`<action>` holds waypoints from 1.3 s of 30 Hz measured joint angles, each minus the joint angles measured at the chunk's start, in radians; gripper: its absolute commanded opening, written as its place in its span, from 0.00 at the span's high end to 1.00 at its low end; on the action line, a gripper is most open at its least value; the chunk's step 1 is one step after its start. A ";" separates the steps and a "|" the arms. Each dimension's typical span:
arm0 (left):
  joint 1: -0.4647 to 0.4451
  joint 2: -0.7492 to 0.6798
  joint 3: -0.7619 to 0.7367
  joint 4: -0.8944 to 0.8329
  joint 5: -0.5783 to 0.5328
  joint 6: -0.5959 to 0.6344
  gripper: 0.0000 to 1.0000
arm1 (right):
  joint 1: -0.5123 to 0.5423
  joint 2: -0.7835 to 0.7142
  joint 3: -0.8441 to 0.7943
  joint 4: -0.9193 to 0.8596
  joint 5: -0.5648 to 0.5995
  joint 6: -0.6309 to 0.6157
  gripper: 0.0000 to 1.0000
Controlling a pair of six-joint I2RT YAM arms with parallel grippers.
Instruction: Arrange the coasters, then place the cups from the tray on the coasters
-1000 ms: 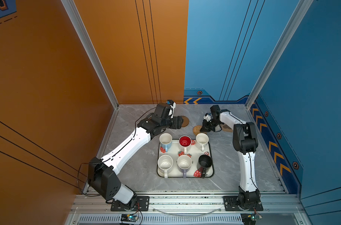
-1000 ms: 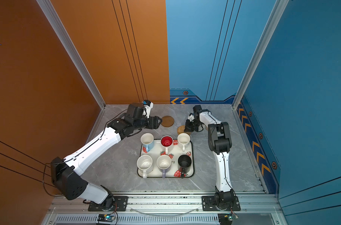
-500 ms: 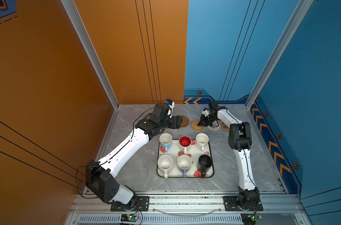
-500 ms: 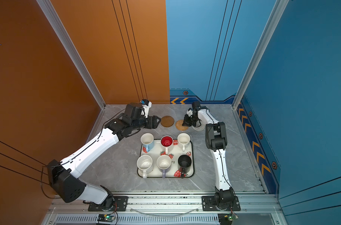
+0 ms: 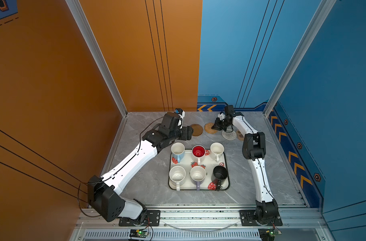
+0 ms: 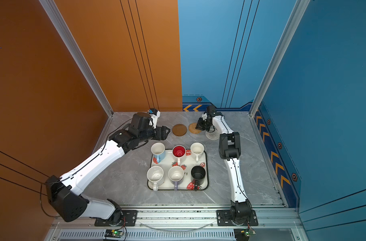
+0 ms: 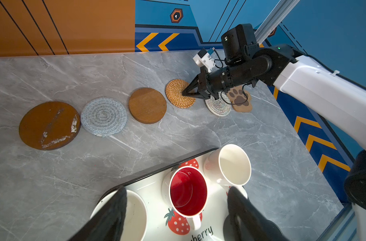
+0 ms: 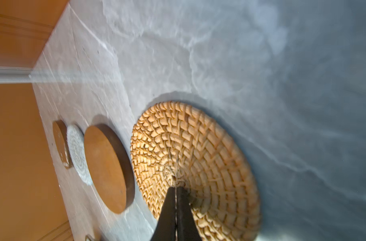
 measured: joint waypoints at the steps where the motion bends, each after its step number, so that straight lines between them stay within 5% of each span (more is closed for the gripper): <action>1: 0.000 -0.002 0.000 0.000 -0.001 0.000 0.23 | 0.000 0.004 0.003 0.013 -0.002 0.010 1.00; 21: 0.000 -0.011 -0.034 -0.011 -0.007 -0.004 0.23 | 0.014 0.106 0.126 0.155 -0.012 0.103 1.00; 39: 0.000 -0.016 -0.044 -0.011 -0.011 -0.004 0.23 | 0.044 0.085 0.059 0.214 -0.029 0.063 1.00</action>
